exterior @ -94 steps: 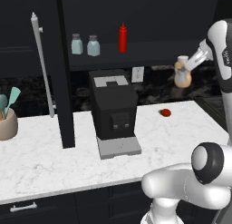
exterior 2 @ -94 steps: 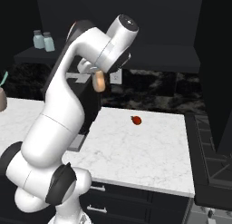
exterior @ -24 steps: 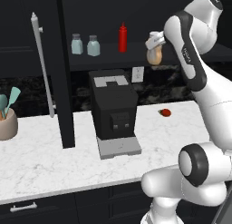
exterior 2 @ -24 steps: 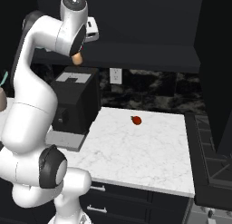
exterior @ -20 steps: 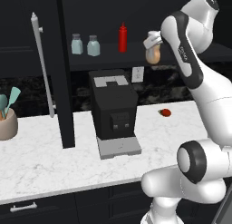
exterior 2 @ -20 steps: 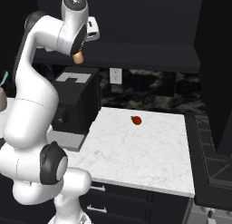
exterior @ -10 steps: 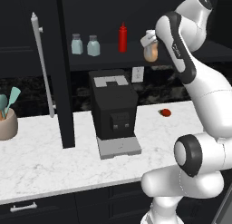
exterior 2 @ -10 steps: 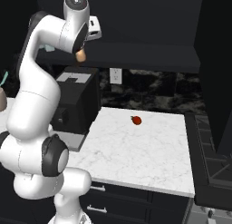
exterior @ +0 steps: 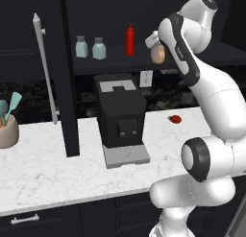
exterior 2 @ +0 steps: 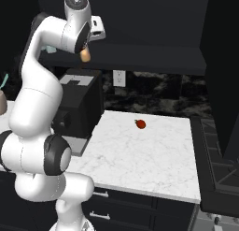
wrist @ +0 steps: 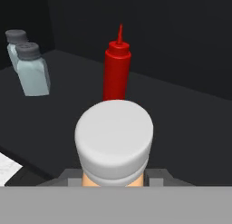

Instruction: Put the shaker and condiment bottle from the counter next to their counterparts in the cabinet.

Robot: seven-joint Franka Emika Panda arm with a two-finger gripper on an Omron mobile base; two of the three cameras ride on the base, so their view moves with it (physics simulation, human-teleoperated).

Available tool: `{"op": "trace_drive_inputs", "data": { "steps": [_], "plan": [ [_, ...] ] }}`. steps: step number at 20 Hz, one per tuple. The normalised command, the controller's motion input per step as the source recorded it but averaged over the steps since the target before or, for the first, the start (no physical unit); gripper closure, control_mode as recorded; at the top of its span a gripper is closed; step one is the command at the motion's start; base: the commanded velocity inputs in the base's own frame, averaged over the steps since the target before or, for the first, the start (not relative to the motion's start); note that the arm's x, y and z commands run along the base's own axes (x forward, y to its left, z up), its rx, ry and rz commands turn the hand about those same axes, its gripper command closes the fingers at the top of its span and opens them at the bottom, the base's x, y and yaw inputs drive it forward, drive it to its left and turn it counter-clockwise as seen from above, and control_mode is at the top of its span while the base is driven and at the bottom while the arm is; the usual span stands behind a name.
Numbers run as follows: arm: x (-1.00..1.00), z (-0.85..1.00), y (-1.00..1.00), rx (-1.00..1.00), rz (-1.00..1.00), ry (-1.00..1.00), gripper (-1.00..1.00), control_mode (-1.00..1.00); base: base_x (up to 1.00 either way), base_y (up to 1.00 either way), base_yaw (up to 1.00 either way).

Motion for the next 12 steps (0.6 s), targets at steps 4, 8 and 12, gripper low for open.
{"op": "trace_drive_inputs", "data": {
  "steps": [4,8,12],
  "plan": [
    [0.19,0.0,0.02,0.0,-0.08,-0.01,1.0,-1.0,0.0,0.0,0.0],
    [0.16,0.0,0.04,0.0,-0.08,-0.01,1.0,-1.0,0.0,0.0,0.0],
    [0.14,0.0,0.06,0.0,-0.08,0.0,1.0,-1.0,0.0,0.0,0.0]
  ]
}}
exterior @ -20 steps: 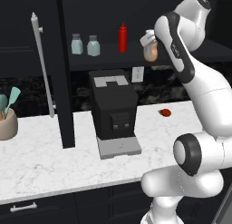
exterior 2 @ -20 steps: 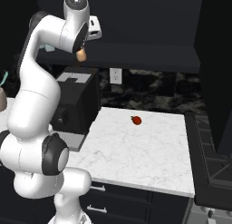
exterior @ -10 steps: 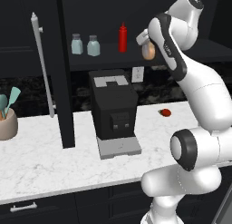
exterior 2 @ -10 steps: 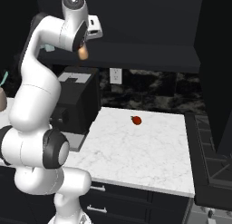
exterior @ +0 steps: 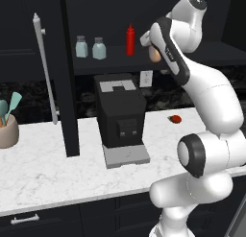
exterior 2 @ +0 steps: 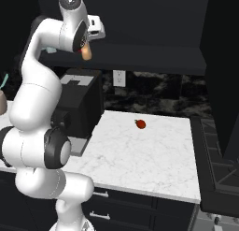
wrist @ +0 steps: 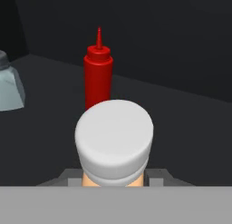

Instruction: Put the shaker and condiment bottle from the counter next to their counterparts in the cabinet.

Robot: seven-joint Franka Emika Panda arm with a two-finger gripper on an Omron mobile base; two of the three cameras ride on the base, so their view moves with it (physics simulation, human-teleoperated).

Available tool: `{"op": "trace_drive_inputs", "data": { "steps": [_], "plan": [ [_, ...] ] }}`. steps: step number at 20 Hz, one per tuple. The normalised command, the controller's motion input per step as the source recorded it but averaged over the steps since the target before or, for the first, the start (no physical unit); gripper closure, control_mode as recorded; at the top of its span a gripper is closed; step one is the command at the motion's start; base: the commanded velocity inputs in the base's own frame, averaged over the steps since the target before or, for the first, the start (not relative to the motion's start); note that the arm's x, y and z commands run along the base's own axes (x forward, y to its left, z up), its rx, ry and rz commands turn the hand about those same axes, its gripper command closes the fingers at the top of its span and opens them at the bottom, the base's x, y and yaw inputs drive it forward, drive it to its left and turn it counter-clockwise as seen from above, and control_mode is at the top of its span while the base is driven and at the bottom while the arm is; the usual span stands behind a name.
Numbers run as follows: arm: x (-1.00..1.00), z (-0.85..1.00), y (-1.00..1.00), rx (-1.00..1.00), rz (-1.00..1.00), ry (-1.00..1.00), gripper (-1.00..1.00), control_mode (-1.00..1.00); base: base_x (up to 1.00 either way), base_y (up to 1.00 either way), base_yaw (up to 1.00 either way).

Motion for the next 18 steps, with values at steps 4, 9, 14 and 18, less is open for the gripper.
{"op": "trace_drive_inputs", "data": {
  "steps": [4,9,14,18],
  "plan": [
    [0.09,0.0,0.04,0.0,-0.08,0.0,1.0,-1.0,0.0,0.0,0.0],
    [0.02,0.0,0.0,0.0,-0.08,0.0,1.0,-1.0,0.0,0.0,0.0],
    [0.0,0.0,0.0,0.0,-0.07,0.0,1.0,-1.0,0.0,0.0,0.0],
    [0.03,0.0,0.01,0.0,-0.05,0.0,1.0,-1.0,0.0,0.0,0.0]
  ]
}}
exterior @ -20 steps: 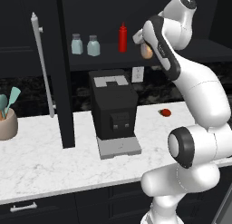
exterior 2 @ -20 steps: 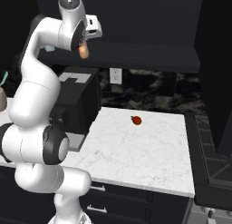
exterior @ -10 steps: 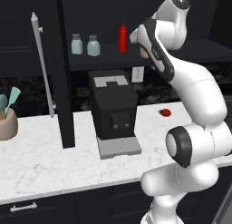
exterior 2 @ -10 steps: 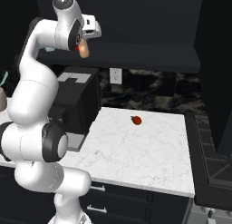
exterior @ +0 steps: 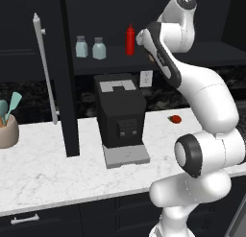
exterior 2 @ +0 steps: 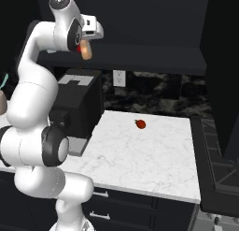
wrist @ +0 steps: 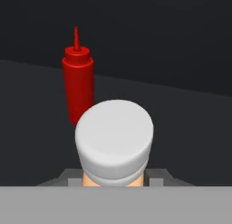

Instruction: Put the shaker and condiment bottle from the counter next to their counterparts in the cabinet.

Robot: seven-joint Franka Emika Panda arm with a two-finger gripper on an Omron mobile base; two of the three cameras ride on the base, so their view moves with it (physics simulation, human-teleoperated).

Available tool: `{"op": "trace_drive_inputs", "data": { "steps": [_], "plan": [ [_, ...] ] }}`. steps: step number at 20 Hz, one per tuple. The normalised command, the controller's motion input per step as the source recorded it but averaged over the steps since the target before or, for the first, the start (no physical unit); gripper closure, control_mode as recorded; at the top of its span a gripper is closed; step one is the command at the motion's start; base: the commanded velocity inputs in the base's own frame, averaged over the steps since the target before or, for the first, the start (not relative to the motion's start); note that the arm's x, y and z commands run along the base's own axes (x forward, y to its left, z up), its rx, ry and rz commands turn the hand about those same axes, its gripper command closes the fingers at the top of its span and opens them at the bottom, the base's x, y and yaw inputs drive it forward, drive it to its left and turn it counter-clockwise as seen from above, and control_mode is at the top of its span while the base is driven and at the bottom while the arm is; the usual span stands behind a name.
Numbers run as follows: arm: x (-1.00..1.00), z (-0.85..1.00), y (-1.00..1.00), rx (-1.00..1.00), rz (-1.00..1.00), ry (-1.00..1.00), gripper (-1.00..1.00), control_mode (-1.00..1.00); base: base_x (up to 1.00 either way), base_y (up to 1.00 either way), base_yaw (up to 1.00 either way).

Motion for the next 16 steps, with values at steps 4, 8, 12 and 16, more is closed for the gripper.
{"op": "trace_drive_inputs", "data": {
  "steps": [4,8,12,16],
  "plan": [
    [0.07,0.0,0.07,0.0,-0.07,-0.02,1.0,-1.0,0.0,0.0,0.0],
    [0.05,0.0,0.04,0.0,-0.1,-0.08,1.0,-1.0,0.0,0.0,0.0],
    [0.01,0.0,0.04,0.0,-0.09,-0.07,1.0,-1.0,0.0,0.0,0.0],
    [0.0,0.0,0.05,0.0,-0.09,-0.04,1.0,-1.0,0.0,0.0,0.0]
  ]
}}
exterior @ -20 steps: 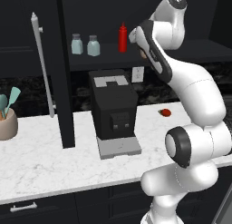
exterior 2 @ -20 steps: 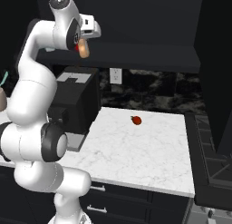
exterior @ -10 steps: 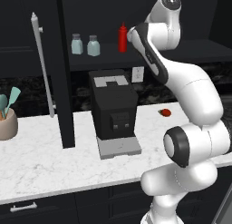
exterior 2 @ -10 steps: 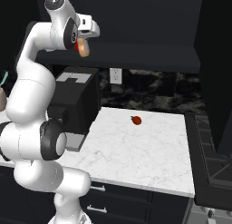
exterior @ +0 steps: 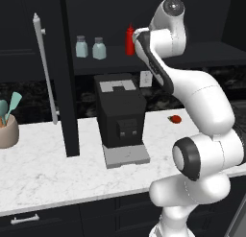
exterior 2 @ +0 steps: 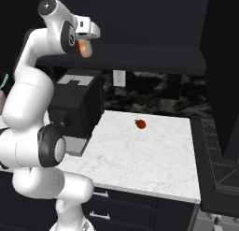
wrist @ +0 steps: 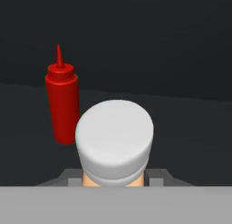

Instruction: Put the shaker and condiment bottle from the counter next to their counterparts in the cabinet.

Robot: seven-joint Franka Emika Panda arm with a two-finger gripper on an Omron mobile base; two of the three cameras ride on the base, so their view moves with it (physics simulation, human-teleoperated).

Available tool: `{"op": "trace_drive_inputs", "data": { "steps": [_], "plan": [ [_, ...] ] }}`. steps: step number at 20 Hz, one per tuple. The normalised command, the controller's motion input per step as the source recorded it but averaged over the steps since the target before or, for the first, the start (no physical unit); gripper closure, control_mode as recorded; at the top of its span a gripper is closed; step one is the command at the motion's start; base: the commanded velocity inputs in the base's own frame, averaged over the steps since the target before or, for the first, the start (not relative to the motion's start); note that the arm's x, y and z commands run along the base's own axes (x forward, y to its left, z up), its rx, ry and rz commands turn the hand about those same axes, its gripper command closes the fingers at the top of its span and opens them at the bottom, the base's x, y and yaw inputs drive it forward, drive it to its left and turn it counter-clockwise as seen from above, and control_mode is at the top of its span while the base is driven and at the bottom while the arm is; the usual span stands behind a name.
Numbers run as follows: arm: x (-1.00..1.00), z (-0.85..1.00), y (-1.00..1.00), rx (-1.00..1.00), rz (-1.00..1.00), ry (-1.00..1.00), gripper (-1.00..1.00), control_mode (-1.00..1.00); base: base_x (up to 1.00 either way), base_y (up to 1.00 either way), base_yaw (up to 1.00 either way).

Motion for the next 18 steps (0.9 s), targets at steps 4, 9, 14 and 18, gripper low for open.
{"op": "trace_drive_inputs", "data": {
  "steps": [4,9,14,18],
  "plan": [
    [0.0,0.0,0.07,0.0,-0.08,-0.01,1.0,-1.0,0.0,0.0,0.0],
    [0.0,0.0,0.04,0.0,-0.08,0.0,1.0,-1.0,0.0,0.0,0.0],
    [0.01,0.0,0.03,0.0,-0.05,0.0,1.0,-1.0,0.0,0.0,0.0],
    [0.01,0.0,0.0,0.0,0.0,0.0,1.0,-1.0,0.0,0.0,0.0]
  ]
}}
